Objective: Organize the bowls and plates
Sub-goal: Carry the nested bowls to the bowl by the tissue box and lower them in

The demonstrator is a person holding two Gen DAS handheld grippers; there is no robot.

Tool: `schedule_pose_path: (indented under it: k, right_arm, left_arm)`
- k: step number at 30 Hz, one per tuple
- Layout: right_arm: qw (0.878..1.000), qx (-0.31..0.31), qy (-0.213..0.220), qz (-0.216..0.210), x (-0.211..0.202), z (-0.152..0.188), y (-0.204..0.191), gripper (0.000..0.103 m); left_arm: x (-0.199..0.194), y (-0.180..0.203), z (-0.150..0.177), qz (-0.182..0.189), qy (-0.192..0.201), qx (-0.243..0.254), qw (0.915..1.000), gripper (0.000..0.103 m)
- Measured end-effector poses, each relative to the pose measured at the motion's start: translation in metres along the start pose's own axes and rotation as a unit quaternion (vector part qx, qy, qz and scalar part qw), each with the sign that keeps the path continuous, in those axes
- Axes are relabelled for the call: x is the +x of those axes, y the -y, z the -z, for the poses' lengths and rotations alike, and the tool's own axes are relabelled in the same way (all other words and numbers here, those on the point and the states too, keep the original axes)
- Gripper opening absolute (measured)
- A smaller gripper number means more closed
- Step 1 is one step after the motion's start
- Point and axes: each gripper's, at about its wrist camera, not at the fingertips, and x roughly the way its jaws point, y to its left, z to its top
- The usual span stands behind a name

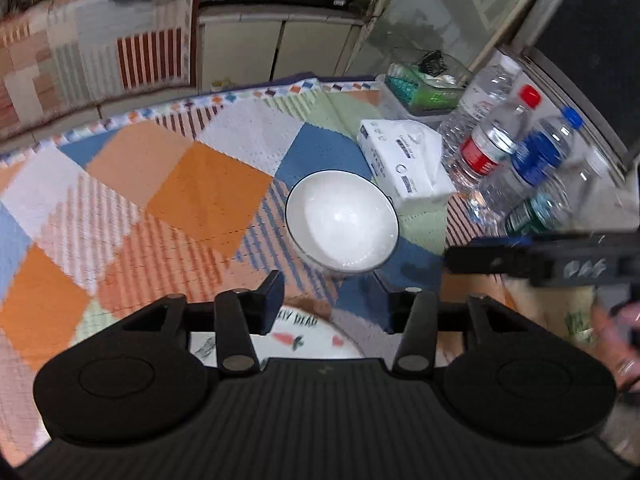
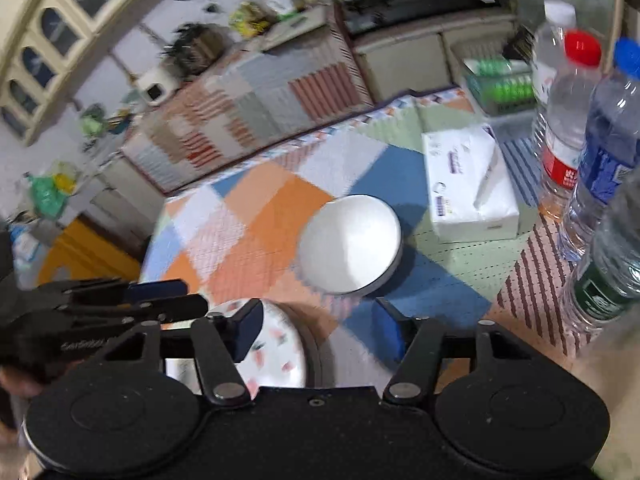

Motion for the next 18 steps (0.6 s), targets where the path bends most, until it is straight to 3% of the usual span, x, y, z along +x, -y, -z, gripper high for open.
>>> schedule_pose_path:
  k: [3,11,13,15,18]
  right_arm:
    - [0.999,0.003,-0.004,0.033,0.032,-0.008,0.007,0.06]
    - [0.996,0.033,-0.022,0.086,0.089,-0.02,0.029,0.052]
    - [0.994,0.034,-0.027,0.099,0.099,-0.021,0.032,0.048]
    - [0.994,0.048,-0.026,0.097,0.107,-0.021,0.038,0.041]
    - [0.994,0.074,-0.011,0.075,0.108,-0.019,0.045,0.031]
  left_arm:
    - [0.027,-0.002,-0.016,-0.009,-0.007,-0.031,0.9995,0.049]
    - [0.088,-0.007,-0.026,-0.074,-0.003,-0.033,0.9967,0.048]
    - [0.101,-0.01,-0.024,-0.08,-0.025,-0.038,0.9958,0.049]
    - [0.107,-0.013,-0.019,-0.09,-0.044,-0.049,0.9938,0.049]
    - [0.107,-0.016,-0.012,-0.084,-0.027,-0.046,0.995,0.049]
